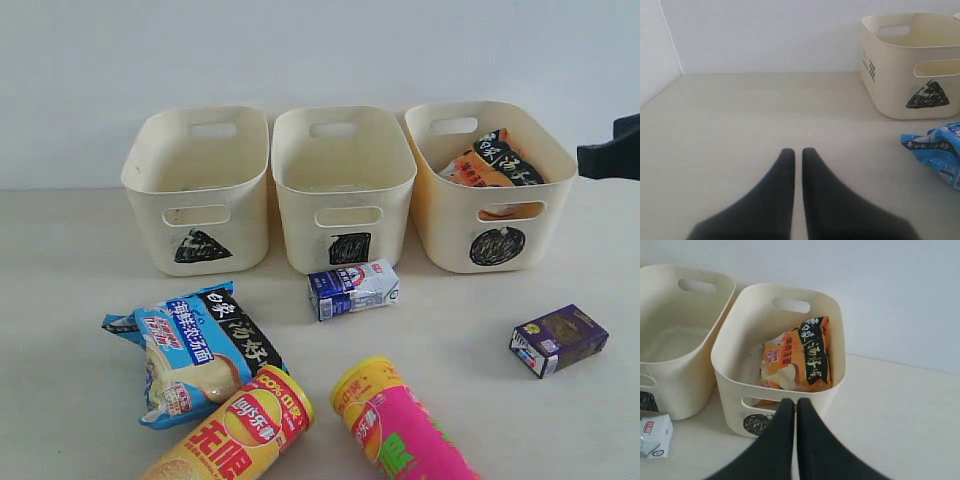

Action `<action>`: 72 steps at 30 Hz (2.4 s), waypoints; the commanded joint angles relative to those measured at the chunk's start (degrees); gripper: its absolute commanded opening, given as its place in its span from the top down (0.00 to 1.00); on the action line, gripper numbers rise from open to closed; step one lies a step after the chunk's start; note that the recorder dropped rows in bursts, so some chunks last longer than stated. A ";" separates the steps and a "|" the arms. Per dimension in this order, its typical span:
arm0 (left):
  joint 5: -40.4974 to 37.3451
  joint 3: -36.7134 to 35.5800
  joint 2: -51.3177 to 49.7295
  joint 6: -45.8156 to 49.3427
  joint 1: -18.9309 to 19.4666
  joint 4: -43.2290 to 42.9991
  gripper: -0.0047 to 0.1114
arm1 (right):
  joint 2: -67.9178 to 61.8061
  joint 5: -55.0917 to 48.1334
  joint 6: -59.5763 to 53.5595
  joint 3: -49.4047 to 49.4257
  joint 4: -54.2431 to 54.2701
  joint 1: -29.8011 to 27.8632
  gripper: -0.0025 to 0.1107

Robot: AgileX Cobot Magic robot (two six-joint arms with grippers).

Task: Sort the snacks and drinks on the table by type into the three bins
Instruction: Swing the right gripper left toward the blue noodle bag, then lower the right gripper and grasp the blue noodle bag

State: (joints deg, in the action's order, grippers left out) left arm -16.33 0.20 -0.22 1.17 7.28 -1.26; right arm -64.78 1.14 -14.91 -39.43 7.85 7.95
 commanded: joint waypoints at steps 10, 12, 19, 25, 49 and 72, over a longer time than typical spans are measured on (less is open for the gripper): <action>0.07 -0.20 0.22 -0.35 0.01 0.25 0.92 | 1.80 4.53 1.28 5.04 2.10 0.07 0.98; 0.07 -0.20 0.22 -0.35 0.01 0.25 0.92 | 1.80 0.58 -2.06 3.31 1.32 1.35 0.98; 0.07 -0.20 0.22 -0.35 0.01 0.25 0.92 | 1.27 -14.22 -8.23 -7.15 -0.94 17.46 0.98; 0.07 -0.20 0.22 -0.35 0.01 0.25 0.92 | -1.72 -14.36 -7.84 -8.31 -0.94 24.80 0.98; 0.07 -0.20 0.22 -0.35 0.01 0.25 0.92 | -30.47 -39.91 28.45 -34.76 -44.45 51.87 0.98; 0.08 -0.20 0.22 -0.35 0.01 0.25 0.92 | -48.63 -31.01 33.05 -45.47 -34.98 57.21 0.16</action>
State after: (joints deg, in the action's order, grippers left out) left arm -16.33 0.20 -0.22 1.17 7.28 -1.26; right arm -112.30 -32.33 17.02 -84.50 -27.34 65.06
